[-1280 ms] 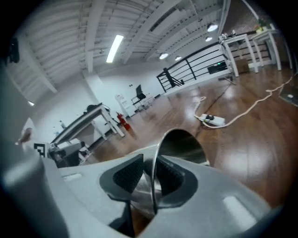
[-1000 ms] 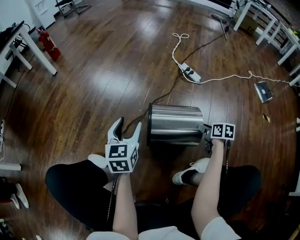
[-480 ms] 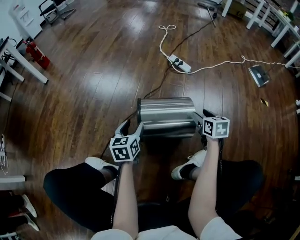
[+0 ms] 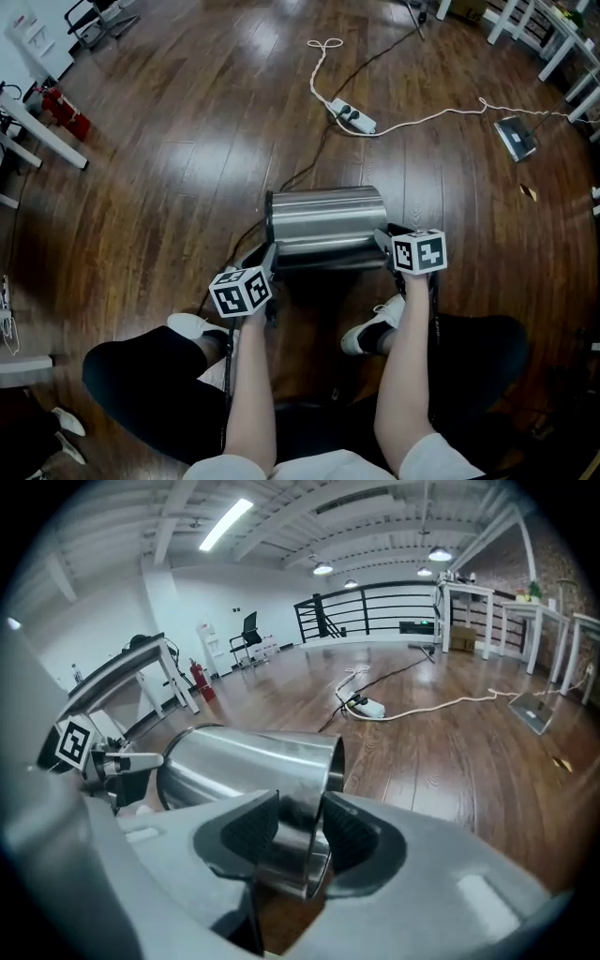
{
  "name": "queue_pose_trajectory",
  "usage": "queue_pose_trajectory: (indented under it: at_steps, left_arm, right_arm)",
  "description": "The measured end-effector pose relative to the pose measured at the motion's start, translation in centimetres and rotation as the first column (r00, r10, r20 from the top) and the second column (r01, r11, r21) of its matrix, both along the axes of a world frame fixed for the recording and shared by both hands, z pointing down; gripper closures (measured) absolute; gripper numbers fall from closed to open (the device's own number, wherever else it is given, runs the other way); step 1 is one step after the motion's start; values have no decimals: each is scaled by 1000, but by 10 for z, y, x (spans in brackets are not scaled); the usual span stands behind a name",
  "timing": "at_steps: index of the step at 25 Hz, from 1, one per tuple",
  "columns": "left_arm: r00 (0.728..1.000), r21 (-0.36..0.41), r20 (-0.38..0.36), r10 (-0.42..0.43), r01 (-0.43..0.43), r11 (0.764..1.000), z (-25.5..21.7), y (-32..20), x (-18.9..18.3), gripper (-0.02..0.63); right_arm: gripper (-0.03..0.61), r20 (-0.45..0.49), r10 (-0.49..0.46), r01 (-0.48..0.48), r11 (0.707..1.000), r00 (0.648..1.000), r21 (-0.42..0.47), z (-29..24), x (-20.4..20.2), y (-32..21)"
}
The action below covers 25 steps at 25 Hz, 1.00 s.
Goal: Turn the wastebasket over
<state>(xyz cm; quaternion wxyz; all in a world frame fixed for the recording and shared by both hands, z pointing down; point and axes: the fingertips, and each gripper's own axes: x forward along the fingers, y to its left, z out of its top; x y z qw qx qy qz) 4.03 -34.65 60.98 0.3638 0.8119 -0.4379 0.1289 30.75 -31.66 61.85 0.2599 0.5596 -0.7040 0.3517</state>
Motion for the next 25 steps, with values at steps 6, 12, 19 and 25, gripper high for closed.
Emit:
queue_pose_trajectory:
  at_steps: [6,12,19,25]
  left_arm:
    - [995,-33,101,20,-16,999,-1,1,-7,540]
    - [987,11,156,24,-26,1000,-28,-11,-32,543]
    - [933,217,337,129,-210,953,-119,-26,-16,545]
    - [835,282,439,332,-479,831,-119,4,62,554]
  right_arm:
    - [453,26,33,-32,999,999,-17,2,-7,5]
    - [457,125,15,-18,1000,992,25,1,-36,-1]
    - [448,390,94,-90,996,916,-26,39,-79,16]
    - [585,384,124,-55,981,915,-184,121,-128,39]
